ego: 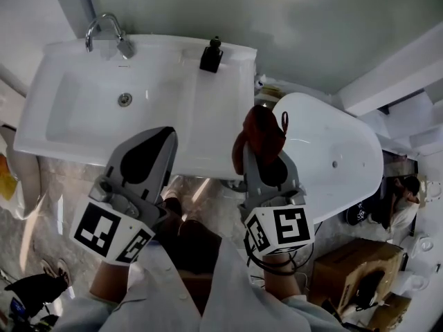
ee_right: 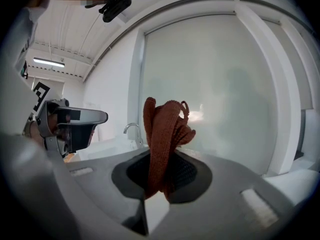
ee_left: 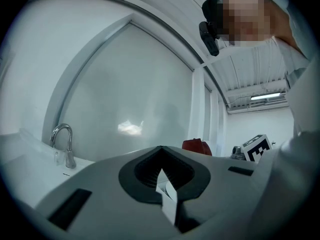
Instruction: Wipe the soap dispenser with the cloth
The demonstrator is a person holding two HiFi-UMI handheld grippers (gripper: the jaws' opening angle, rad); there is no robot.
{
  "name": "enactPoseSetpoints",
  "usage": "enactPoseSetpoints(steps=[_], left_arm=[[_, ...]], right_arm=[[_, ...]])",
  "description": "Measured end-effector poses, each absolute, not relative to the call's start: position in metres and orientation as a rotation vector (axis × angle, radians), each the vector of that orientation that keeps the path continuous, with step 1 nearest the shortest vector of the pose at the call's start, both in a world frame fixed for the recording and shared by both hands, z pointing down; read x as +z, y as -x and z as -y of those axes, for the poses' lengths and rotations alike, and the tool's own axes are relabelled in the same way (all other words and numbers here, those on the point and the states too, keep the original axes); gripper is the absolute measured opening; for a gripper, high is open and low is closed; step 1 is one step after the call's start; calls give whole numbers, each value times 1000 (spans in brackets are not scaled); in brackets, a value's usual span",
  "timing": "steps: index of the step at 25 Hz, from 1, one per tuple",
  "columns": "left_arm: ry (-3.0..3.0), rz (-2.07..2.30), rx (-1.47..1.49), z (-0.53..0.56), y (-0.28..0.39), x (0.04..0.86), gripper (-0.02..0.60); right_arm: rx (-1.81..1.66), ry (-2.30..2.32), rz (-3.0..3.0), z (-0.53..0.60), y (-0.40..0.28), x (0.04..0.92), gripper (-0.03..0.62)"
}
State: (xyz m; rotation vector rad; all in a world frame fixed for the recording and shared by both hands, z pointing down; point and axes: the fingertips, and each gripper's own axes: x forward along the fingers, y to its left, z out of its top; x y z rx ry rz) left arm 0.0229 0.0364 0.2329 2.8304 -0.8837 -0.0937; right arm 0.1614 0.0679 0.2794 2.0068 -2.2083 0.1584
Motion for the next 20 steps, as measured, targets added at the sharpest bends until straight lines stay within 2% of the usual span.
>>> enactPoseSetpoints(steps=[11,20], left_arm=[[-2837,946,-111,-106,-24,221,3],[-2857,958,-110,-118,-11,210,3]], right_arm=[[162,-1951,2274,-136,-158,279,55],[164,-1978,2311,-150,-141,273,55]])
